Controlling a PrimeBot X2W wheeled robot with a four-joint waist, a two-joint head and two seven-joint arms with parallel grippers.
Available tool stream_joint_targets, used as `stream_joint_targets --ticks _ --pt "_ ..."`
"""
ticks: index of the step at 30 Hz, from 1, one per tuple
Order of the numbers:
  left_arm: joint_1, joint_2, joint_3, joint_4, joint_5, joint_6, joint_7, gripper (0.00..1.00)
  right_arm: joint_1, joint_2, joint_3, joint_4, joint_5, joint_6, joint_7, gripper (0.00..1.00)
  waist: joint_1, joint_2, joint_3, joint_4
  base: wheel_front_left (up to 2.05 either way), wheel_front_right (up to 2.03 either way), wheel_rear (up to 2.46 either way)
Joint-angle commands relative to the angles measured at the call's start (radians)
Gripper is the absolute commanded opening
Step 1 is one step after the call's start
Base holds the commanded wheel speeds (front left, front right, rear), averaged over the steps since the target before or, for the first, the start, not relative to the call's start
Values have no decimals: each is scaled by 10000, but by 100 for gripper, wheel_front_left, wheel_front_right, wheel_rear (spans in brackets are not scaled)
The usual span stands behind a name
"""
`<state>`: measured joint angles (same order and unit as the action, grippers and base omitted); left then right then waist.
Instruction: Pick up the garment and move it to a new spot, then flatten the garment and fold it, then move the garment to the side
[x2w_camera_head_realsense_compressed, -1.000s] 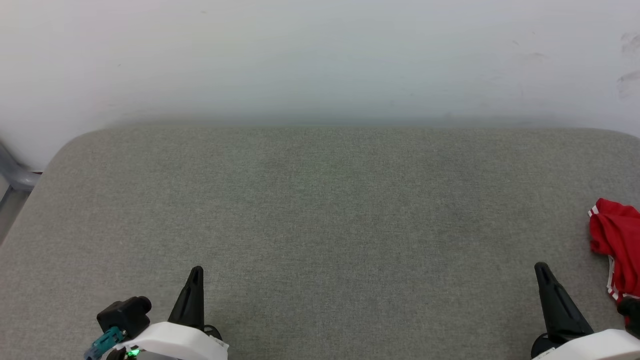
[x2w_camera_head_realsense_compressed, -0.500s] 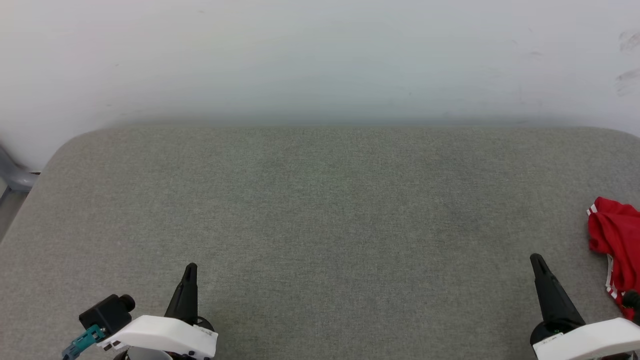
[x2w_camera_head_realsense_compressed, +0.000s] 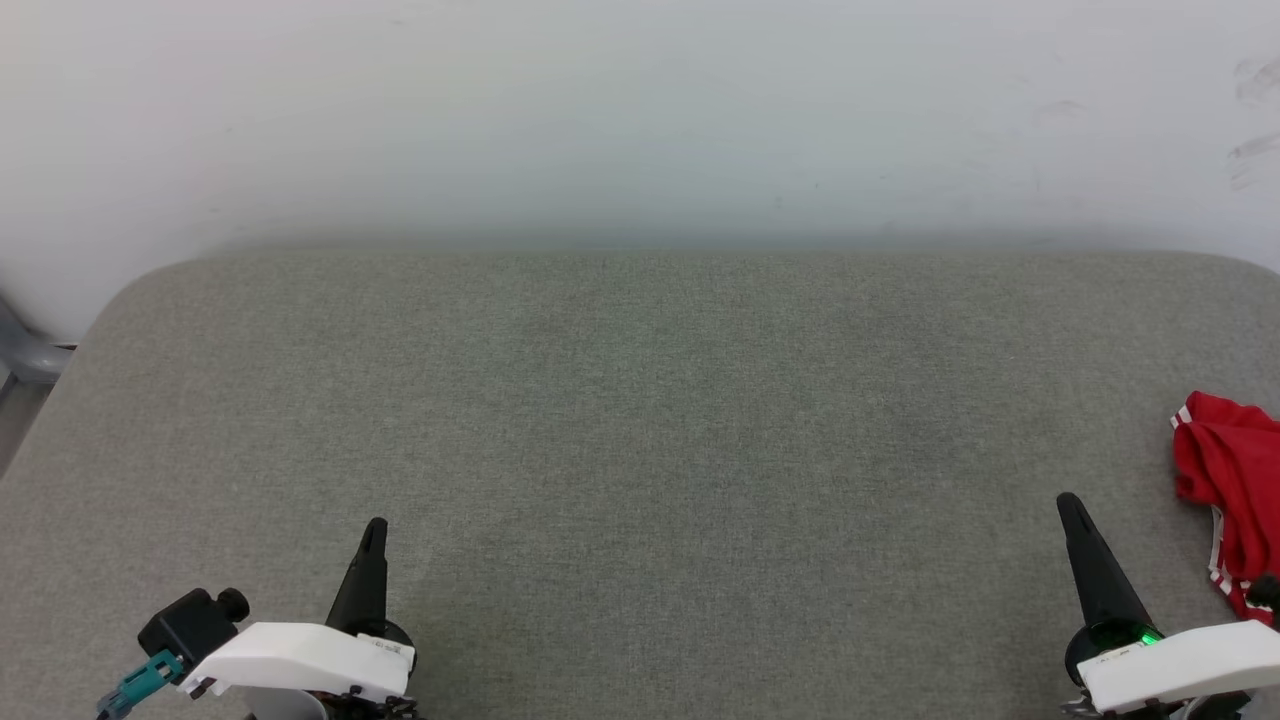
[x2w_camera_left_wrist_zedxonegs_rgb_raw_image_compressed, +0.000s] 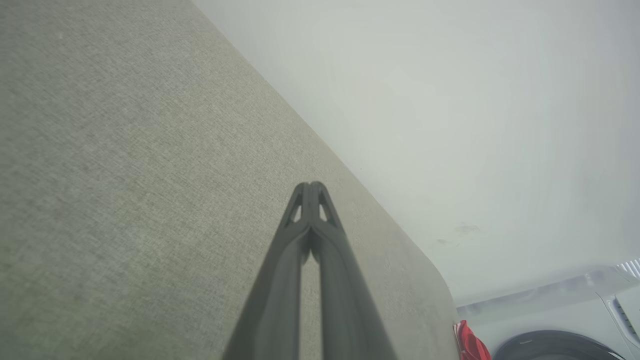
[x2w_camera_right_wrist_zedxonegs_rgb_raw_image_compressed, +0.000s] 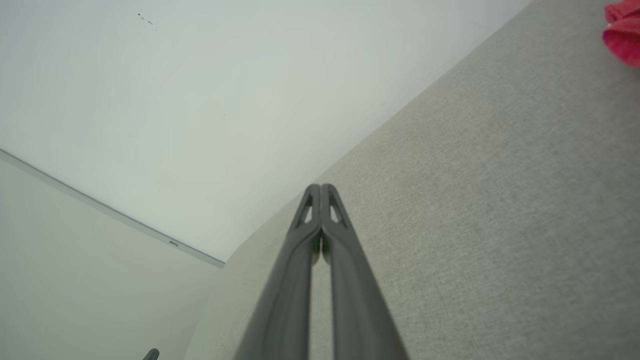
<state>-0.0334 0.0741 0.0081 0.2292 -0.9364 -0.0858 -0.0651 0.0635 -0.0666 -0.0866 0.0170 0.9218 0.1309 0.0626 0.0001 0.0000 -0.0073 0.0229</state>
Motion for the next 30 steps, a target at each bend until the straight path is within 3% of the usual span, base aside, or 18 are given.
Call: stream_joint_targets --ticks 1,30 --pt "-306 -21 87 -76 -369 -66 83 0 -279 -87 11 30 413 1 21 0 0 0 3 -6 0 0 0" --pt "-538 -113 541 30 -3229 -249 865 0 -975 -88 30 1031 3440 0 131 0 -1 0 40 -88 0 0 0"
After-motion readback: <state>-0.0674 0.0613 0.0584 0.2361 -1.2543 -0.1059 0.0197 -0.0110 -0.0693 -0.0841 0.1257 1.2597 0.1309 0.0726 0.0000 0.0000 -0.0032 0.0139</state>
